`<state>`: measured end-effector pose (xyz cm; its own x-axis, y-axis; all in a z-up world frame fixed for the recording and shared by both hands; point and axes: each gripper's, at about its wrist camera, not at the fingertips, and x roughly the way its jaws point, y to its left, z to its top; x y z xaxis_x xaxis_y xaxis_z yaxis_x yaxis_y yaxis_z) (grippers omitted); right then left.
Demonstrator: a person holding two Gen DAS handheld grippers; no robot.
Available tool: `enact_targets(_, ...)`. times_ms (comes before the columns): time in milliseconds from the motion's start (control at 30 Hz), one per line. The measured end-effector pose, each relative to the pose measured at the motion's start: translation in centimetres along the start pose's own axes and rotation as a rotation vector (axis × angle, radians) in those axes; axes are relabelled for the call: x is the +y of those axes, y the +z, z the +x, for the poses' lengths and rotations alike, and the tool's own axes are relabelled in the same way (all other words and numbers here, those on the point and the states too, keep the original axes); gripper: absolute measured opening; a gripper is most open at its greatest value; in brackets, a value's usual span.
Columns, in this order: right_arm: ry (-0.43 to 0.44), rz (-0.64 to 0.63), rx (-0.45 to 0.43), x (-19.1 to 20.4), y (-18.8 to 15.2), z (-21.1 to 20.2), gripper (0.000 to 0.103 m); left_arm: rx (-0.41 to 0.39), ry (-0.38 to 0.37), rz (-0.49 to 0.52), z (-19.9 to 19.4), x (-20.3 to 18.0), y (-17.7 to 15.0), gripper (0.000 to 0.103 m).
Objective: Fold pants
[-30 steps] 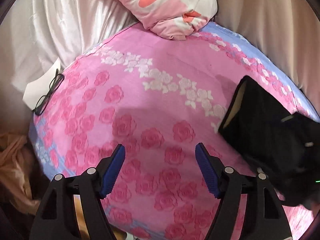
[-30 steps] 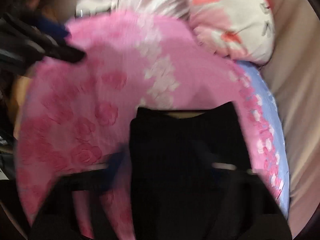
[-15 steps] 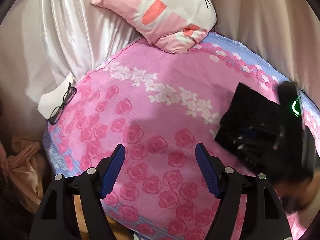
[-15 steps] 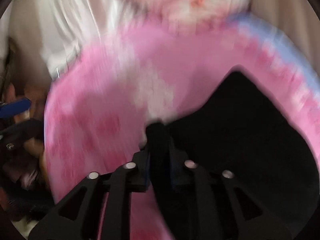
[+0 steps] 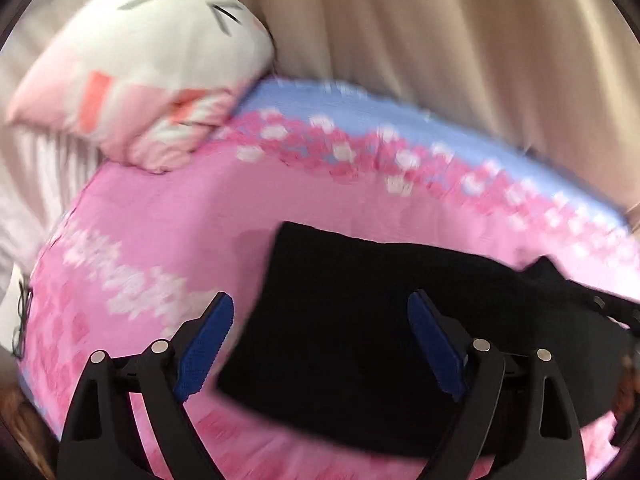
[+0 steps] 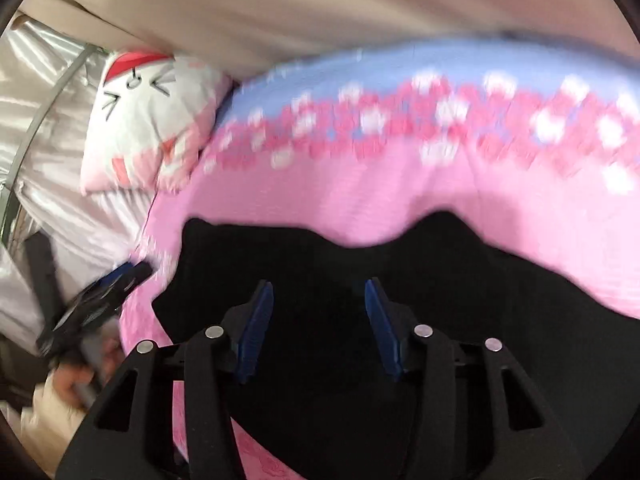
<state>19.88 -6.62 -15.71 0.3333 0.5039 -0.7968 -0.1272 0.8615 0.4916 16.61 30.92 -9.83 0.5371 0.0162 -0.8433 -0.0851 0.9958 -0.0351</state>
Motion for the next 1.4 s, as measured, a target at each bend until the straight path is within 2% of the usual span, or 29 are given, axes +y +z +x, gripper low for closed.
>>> enact_targets(33, -0.048, 0.013, -0.018, -1.9, 0.5, 1.1, 0.040, 0.029, 0.026, 0.010, 1.8, -0.6, 0.4, 0.087)
enact_targets(67, -0.038, 0.064, -0.059, -3.3, 0.8, 0.9, 0.024, 0.068, 0.085, 0.008, 4.1, -0.9, 0.6, 0.087)
enact_targets(100, -0.023, 0.220, -0.137, -6.0, 1.1, -0.4, 0.010, 0.107, 0.119, 0.000, 5.5, -0.7, 0.6, 0.087)
enact_targets(133, -0.011, 0.309, -0.196, -7.1, 1.0, -1.6, 0.010, 0.160, 0.120, -0.043, 7.3, 0.1, 0.4, 0.091)
enact_targets(200, 0.000, 0.313, -0.249, -6.2, 0.8, -3.1, 0.017, 0.159, 0.076, -0.127, 7.9, 1.6, -0.1, 0.098)
enact_targets(267, 0.122, 0.202, -0.142, -2.6, 0.7, -2.0, 0.017, 0.158, 0.056, -0.170, 8.1, 2.3, -0.5, 0.098)
enact_targets(300, 0.139, 0.096, -0.083, -0.4, 0.8, -0.5, 0.017, 0.155, 0.061, -0.174, 8.1, 2.3, -0.6, 0.098)
enact_targets(333, 0.110, 0.051, -0.073, 0.2, 1.2, 0.3, 0.013, 0.152, 0.074, -0.170, 8.1, 2.1, -0.6, 0.098)
enact_targets(367, 0.042, 0.052, -0.075, -0.8, 2.2, 1.6, 0.013, 0.149, 0.100, -0.155, 8.1, 1.7, -0.5, 0.098)
enact_targets(400, 0.025, 0.112, -0.089, -2.3, 2.9, 2.0, 0.010, 0.147, 0.125, -0.141, 8.0, 1.3, -0.5, 0.098)
enact_targets(433, 0.073, 0.231, -0.130, -4.4, 3.5, 1.6, 0.002, 0.147, 0.142, -0.131, 8.0, 1.0, -0.5, 0.098)
enact_targets(467, 0.099, 0.296, -0.158, -5.2, 3.9, 1.0, 0.002, 0.145, 0.162, -0.115, 8.0, 0.7, -0.4, 0.098)
enact_targets(533, 0.117, 0.257, -0.213, -3.2, 4.0, -0.5, 0.010, 0.143, 0.187, -0.087, 7.8, 0.4, -0.4, 0.098)
enact_targets(600, 0.198, 0.189, -0.161, -0.7, 3.1, -0.5, 0.010, 0.143, 0.214, -0.076, 7.5, 0.0, -0.3, 0.098)
enact_targets(667, 0.162, 0.133, -0.162, 0.5, 1.3, -1.4, 0.010, 0.099, 0.259, -0.039, 5.9, -1.3, 0.2, 0.095)
enact_targets(700, 0.162, 0.150, -0.185, 0.1, 0.4, -2.1, 0.010, 0.069, 0.261, -0.014, 4.9, -2.5, 0.5, 0.095)
enact_targets(800, 0.105, 0.314, -0.265, -3.6, -2.1, -4.3, 0.010, 0.045, 0.212, 0.033, 4.3, -5.7, 1.5, 0.097)
enact_targets(867, 0.074, 0.331, -0.243, -4.8, -1.4, -3.3, 0.010, 0.080, 0.256, 0.068, 5.9, -7.2, 1.5, 0.098)
enact_targets(933, 0.098, 0.275, -0.214, -4.3, 0.6, -1.1, 0.010, 0.114, 0.324, 0.069, 8.4, -7.2, 1.2, 0.098)
enact_targets(1000, 0.031, 0.205, -0.222, -4.2, 2.6, 0.1, 0.006, 0.096, 0.278, -0.009, 8.7, -6.0, 0.9, 0.098)
enact_targets(1033, 0.027, 0.259, -0.232, -5.7, 3.3, 0.7, 0.003, 0.094, 0.261, -0.042, 8.8, -5.5, 0.7, 0.098)
enact_targets(1100, 0.039, 0.377, -0.252, -7.8, 3.3, -0.1, 0.004, 0.081, 0.258, -0.047, 8.7, -5.4, 0.1, 0.098)
enact_targets(1133, 0.080, 0.352, -0.255, -6.9, 3.0, -0.9, 0.010, 0.073, 0.272, -0.028, 8.7, -5.6, 0.0, 0.098)
enact_targets(1200, 0.133, 0.242, -0.219, -4.2, 2.3, -1.3, 0.011, 0.064, 0.293, 0.003, 8.7, -6.0, 0.0, 0.098)
enact_targets(1267, 0.043, 0.114, -0.175, -2.3, 1.8, 0.0, 0.010, 0.065, 0.291, -0.005, 8.7, -6.0, 0.0, 0.098)
enact_targets(1300, 0.039, 0.147, -0.187, -3.5, 1.6, 0.4, 0.003, 0.066, 0.291, -0.010, 8.7, -6.0, 0.0, 0.098)
enact_targets(1333, 0.073, 0.228, -0.203, -4.8, 1.5, -0.2, 0.003, 0.071, 0.298, -0.013, 8.7, -6.1, 0.1, 0.098)
enact_targets(1367, 0.044, 0.285, -0.229, -5.0, 1.3, -1.4, 0.004, 0.081, 0.310, -0.010, 8.7, -6.2, 0.3, 0.098)
enact_targets(1400, 0.035, 0.270, -0.280, -4.5, 1.0, -3.9, 0.011, 0.091, 0.324, -0.004, 8.5, -6.4, 0.6, 0.098)
